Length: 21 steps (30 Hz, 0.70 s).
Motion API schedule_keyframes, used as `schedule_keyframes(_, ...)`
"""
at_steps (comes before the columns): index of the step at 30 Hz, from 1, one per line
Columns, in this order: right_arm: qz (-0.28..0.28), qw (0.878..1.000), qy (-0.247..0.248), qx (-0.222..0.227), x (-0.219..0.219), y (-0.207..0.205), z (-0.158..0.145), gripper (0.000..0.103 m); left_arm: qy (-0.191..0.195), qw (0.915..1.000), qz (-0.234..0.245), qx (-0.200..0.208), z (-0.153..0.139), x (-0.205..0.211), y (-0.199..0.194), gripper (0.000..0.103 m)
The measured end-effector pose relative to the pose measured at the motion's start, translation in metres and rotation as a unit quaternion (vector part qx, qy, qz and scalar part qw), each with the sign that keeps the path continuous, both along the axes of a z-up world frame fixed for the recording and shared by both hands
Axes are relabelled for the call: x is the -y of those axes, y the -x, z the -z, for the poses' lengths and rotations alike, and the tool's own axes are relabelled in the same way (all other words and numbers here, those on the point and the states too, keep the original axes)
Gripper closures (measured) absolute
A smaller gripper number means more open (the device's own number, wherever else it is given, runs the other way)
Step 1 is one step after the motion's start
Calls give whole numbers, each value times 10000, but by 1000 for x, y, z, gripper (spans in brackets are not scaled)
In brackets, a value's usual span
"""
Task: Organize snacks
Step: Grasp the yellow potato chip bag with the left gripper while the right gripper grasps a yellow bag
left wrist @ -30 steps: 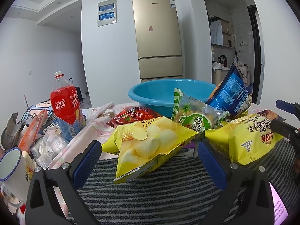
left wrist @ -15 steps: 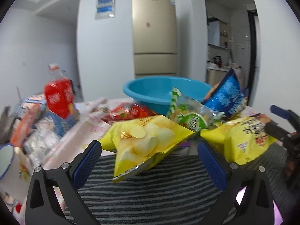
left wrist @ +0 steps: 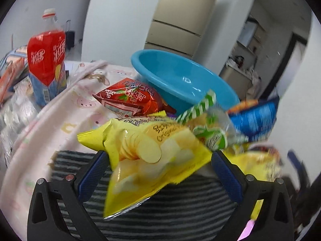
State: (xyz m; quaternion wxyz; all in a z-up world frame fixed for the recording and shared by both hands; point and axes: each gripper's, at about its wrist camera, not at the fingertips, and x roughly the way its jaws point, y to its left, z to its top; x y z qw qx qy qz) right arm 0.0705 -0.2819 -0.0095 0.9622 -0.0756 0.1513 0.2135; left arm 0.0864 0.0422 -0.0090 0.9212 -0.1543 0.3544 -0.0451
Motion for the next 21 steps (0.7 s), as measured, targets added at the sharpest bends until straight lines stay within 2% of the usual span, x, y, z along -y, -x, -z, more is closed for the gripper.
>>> schedule_keyframes(3, 2, 10000, 2, 3, 0, -1, 0, 0, -257, 9993, -280, -46, -3, 3, -11, 0)
schedule_keyframes(7, 11, 10000, 12, 20, 0, 0, 0, 0, -82, 9981, -589, -166, 1, -6, -25, 0)
schedule_keyframes(9, 12, 10000, 11, 21, 0, 0, 0, 0, -63, 9981, -566, -230, 9, -8, -29, 0)
schedule_keyframes(12, 11, 10000, 14, 22, 0, 0, 0, 0, -142, 9988, -418, -229, 19, -8, -31, 11)
schedule_keyframes(16, 10, 10000, 11, 23, 0, 0, 0, 0, -249, 9993, -290, 16, 17, -3, -18, 19)
schedule_keyframes(21, 5, 10000, 32, 73, -1, 1, 0, 0, -188, 9984, -218, 483, 9, -2, 10, 20)
